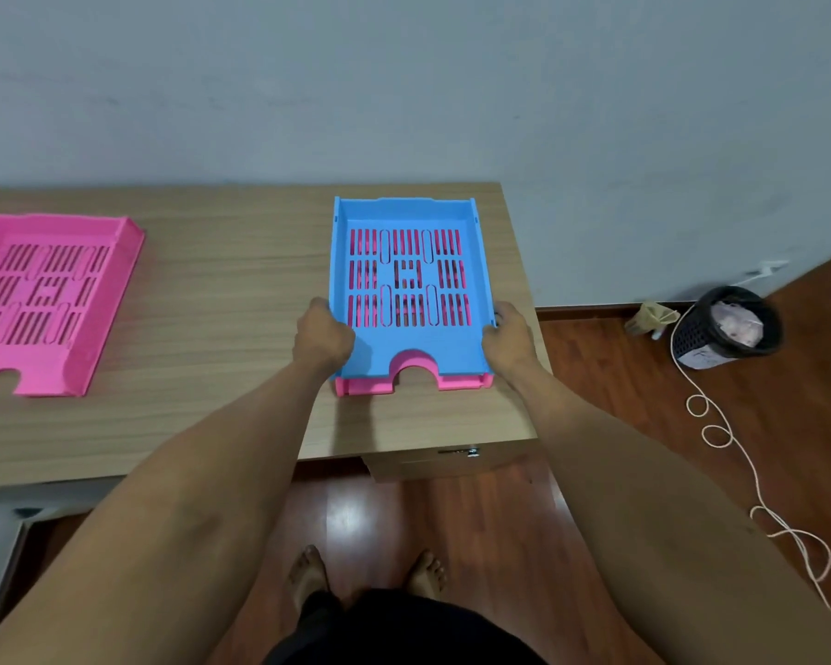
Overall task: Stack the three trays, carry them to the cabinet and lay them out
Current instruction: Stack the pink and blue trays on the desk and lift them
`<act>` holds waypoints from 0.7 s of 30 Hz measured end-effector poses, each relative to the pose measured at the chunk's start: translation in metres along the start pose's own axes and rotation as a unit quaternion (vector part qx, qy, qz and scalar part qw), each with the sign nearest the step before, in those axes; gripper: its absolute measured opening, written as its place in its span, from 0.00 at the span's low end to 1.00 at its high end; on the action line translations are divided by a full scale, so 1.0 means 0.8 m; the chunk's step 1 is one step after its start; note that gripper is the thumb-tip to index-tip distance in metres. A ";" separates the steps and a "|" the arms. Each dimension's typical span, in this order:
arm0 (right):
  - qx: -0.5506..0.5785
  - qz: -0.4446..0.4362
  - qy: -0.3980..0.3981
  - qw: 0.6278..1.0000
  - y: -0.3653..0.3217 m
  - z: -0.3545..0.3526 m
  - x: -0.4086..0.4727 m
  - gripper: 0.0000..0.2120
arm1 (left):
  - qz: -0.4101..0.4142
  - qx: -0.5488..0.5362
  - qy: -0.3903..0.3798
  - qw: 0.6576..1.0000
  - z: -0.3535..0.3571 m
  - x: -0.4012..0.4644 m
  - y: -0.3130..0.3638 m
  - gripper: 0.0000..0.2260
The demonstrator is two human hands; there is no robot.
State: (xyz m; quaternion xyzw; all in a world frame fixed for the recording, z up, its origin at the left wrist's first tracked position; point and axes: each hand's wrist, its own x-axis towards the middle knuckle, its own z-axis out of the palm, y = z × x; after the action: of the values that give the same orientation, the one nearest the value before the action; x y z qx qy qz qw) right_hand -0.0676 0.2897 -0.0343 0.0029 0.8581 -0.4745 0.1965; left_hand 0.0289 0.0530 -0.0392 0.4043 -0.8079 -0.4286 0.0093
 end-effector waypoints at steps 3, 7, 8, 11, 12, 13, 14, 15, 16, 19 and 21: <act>0.056 0.030 -0.024 0.998 0.001 -0.007 0.001 0.08 | -0.005 -0.038 -0.017 0.999 -0.001 0.002 -0.006 0.11; 0.123 0.087 -0.059 0.987 0.009 -0.009 0.000 0.10 | -0.061 -0.122 -0.063 0.989 0.001 -0.001 -0.016 0.10; 0.123 0.088 -0.060 0.987 0.012 -0.009 0.000 0.10 | -0.072 -0.136 -0.073 0.985 0.002 -0.001 -0.019 0.11; 0.124 0.084 -0.061 0.987 0.015 -0.008 0.001 0.10 | -0.083 -0.162 -0.085 0.980 0.005 -0.001 -0.023 0.12; 0.124 0.082 -0.062 0.987 0.015 -0.008 0.001 0.10 | -0.084 -0.168 -0.088 0.978 0.005 -0.001 -0.024 0.12; 0.123 0.081 -0.064 0.987 0.015 -0.008 0.001 0.10 | -0.085 -0.174 -0.091 0.977 0.006 0.000 -0.024 0.12; 0.122 0.081 -0.066 0.987 0.015 -0.007 0.002 0.10 | -0.086 -0.177 -0.094 0.976 0.004 -0.001 -0.023 0.12; 0.117 0.080 -0.069 0.988 0.016 -0.007 0.003 0.11 | -0.086 -0.179 -0.096 0.975 0.004 0.000 -0.024 0.12; 0.107 0.078 -0.069 0.989 0.015 -0.007 0.002 0.12 | -0.089 -0.180 -0.099 0.975 0.004 0.000 -0.025 0.12; 0.048 0.066 -0.049 0.995 0.010 -0.004 0.001 0.13 | -0.100 -0.168 -0.099 0.976 0.002 0.003 -0.027 0.13; -0.011 0.028 0.006 1.000 0.000 -0.006 -0.001 0.08 | -0.090 -0.151 -0.082 0.981 -0.001 0.007 -0.024 0.16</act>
State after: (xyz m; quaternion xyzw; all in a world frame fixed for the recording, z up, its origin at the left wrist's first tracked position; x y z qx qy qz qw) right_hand -0.0683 0.2936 -0.0315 0.0279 0.8640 -0.4591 0.2049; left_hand 0.0382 0.0427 -0.0540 0.4331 -0.6922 -0.5762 -0.0351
